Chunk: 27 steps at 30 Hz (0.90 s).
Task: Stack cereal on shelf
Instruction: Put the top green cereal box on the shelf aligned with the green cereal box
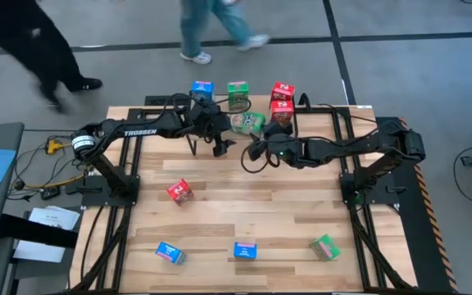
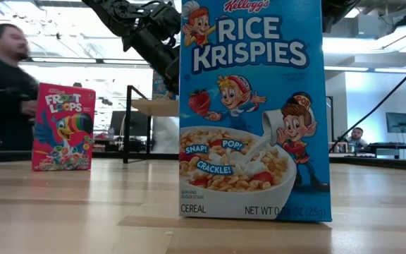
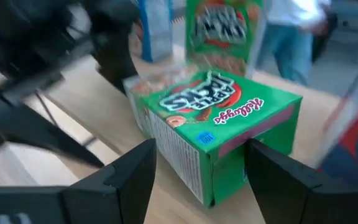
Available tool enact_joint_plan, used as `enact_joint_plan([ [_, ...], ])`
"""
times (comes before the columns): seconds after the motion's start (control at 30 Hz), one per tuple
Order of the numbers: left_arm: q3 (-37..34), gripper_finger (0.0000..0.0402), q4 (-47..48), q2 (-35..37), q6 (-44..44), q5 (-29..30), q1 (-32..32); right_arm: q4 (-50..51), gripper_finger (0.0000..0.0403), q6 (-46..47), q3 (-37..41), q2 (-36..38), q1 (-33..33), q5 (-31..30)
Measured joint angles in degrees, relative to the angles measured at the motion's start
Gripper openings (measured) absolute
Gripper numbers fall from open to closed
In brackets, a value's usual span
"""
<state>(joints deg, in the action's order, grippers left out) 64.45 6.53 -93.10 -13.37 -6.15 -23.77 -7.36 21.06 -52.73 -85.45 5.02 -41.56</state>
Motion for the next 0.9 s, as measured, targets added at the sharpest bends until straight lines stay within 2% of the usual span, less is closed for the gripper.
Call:
enact_joint_plan([
  [0.17,0.0,0.0332,0.34,0.02,0.01,-0.05,0.41,-7.1,0.026,-7.19,-0.07,0.09,-1.0,0.13],
  [0.4,0.0,0.0332,0.15,0.02,1.05,-0.79,0.7,-10.14,0.026,-8.28,-0.09,0.0,-0.73,0.32],
  [0.63,0.0,0.0332,-0.34,-0.04,0.98,-2.66,2.56,-10.34,0.026,-15.59,-4.74,-0.04,0.09,1.57],
  [0.9,0.0,0.0332,-0.04,-0.07,-0.15,-1.04,4.46,-9.37,0.026,-15.74,-5.38,-0.04,0.32,2.52],
])
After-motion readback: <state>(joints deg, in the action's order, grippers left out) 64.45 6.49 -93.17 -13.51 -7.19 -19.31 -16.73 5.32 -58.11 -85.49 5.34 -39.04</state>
